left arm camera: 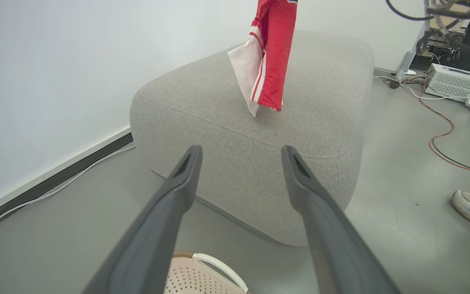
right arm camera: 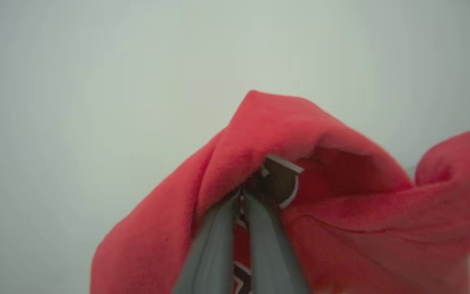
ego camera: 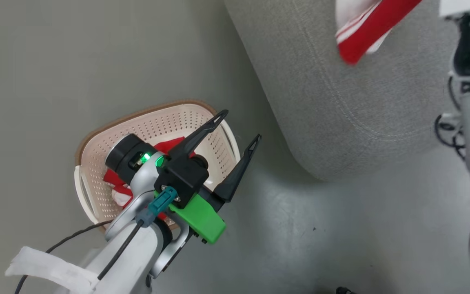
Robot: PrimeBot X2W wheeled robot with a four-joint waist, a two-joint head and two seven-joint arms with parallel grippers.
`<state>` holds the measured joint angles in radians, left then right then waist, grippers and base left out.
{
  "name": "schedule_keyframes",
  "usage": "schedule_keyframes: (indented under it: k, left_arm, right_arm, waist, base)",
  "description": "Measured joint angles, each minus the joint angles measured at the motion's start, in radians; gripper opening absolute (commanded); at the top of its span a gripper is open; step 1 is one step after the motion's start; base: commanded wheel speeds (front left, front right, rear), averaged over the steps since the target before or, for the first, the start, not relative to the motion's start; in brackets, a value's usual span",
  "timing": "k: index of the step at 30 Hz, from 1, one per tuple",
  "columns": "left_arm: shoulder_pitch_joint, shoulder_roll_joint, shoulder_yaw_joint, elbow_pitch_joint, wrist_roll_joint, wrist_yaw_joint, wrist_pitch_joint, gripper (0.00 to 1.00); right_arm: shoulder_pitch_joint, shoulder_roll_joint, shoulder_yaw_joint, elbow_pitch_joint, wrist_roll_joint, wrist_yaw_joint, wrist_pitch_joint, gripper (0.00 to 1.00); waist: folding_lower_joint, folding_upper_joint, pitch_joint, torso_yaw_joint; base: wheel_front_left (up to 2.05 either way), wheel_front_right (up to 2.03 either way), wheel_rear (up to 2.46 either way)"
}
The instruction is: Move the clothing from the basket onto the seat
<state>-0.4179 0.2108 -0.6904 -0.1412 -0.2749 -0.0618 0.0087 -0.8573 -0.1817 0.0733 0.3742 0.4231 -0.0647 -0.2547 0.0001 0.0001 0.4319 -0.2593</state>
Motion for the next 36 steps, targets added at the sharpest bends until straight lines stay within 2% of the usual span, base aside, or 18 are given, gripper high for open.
schedule_keyframes:
  k: [11, 25, 35, 36]
  left_arm:
    - [-0.036, -0.005, -0.003, -0.025, 0.006, -0.009, 0.001, 1.0]
    - [-0.063, 0.008, 0.01, -0.033, 0.008, -0.01, 0.0, 1.0]
    - [-0.072, 0.014, 0.013, -0.022, 0.008, -0.017, -0.005, 1.0]
    - [-0.074, 0.014, 0.013, -0.02, 0.008, -0.017, -0.006, 1.0]
  right_arm:
    - [-0.127, -0.101, -0.073, 0.073, -0.012, -0.018, 0.0, 0.0]
    - [-0.115, -0.109, -0.188, 0.246, 0.011, -0.042, 0.0, 0.0]
    - [-0.077, -0.088, -0.252, 0.376, 0.046, -0.044, 0.0, 0.0]
    - [-0.077, -0.088, -0.252, 0.378, 0.046, -0.044, 0.0, 0.06]
  waist:
    - [0.0, 0.0, 0.071, 0.057]
    - [0.0, 0.0, 0.18, 0.103]
    - [0.0, 0.0, 0.201, 0.117]
    - [-0.0001, 0.0, 0.201, 0.118]
  base:
    - [0.0, 0.0, 0.0]
    - [0.0, 0.0, 0.0]
    - [0.0, 0.0, 0.0]
    - [0.0, 0.0, 0.0]
